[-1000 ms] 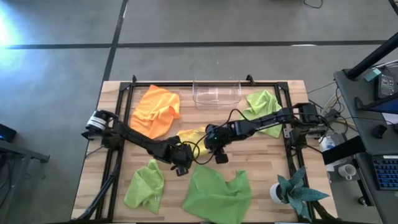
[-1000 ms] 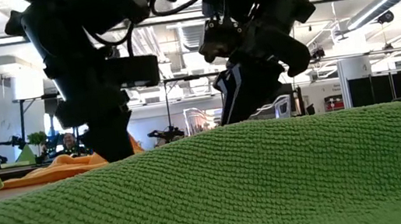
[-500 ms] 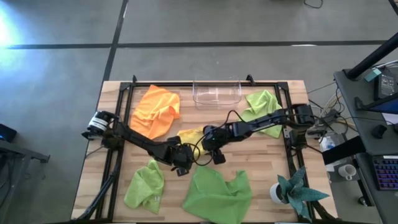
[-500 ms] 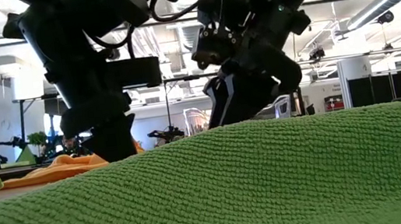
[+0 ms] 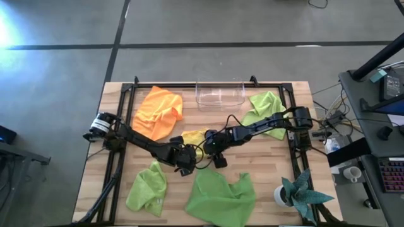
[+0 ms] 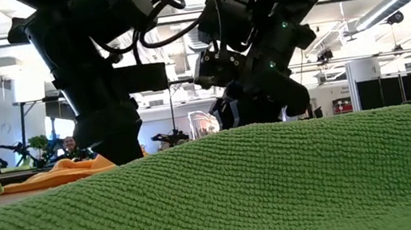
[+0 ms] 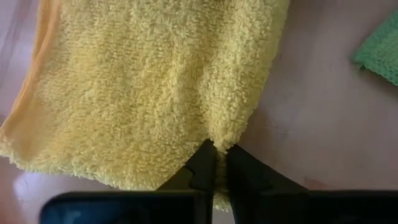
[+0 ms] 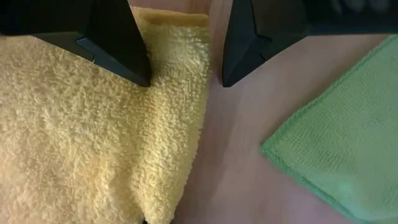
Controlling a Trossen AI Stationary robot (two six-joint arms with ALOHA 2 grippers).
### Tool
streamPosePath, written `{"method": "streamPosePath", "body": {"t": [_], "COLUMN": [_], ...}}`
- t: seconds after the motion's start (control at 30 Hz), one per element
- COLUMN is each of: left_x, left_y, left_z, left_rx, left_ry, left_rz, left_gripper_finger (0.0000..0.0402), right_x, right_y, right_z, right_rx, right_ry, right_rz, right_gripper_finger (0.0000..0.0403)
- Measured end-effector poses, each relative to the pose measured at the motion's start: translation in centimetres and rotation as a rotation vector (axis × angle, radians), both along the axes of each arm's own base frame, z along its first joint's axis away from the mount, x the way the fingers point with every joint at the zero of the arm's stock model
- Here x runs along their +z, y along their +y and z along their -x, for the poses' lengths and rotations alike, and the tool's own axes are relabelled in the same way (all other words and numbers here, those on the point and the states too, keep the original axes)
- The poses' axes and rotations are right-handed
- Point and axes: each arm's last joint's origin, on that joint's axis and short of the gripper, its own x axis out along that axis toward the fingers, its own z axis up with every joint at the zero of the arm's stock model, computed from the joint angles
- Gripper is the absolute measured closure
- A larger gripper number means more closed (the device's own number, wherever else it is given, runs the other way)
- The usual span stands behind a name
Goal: Fold microfiber towels
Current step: Put the yellow microfiber cloth into the transparent bin
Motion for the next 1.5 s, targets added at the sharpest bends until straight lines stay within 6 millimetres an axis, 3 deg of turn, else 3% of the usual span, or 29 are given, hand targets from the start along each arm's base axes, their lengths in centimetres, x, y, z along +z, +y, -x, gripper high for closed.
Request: {"method": "streamPosePath", "body": {"t": [0.27,0.6,1.07,1.5], "left_x": [0.1,1.1,7.3,15.2], "left_y": [-0.1,-0.4,2.8,5.4], "left_z": [-0.2,-1.1,-2.6,-4.6], "left_rx": [-0.009,-0.041,-0.07,-0.145], "left_ry": [-0.019,-0.049,-0.171,-0.292], "left_rz": [0.016,0.038,0.132,0.05], "left_gripper_finger": [0.0399,0.0399,0.04,0.04], "right_x": [0.5,0.9,6.8,13.3], "right_y": [-0.4,-0.4,-0.5,-2.2], "right_z": [0.1,0.5,2.4,5.9], "right_rx": [-0.056,-0.103,-0.173,-0.297], "right_ry": [-0.008,0.009,-0.043,-0.13], "right_rz": [0.075,0.069,0.009,-0.054], "right_gripper_finger": [0.025,0.0384,0.039,0.0391]}}
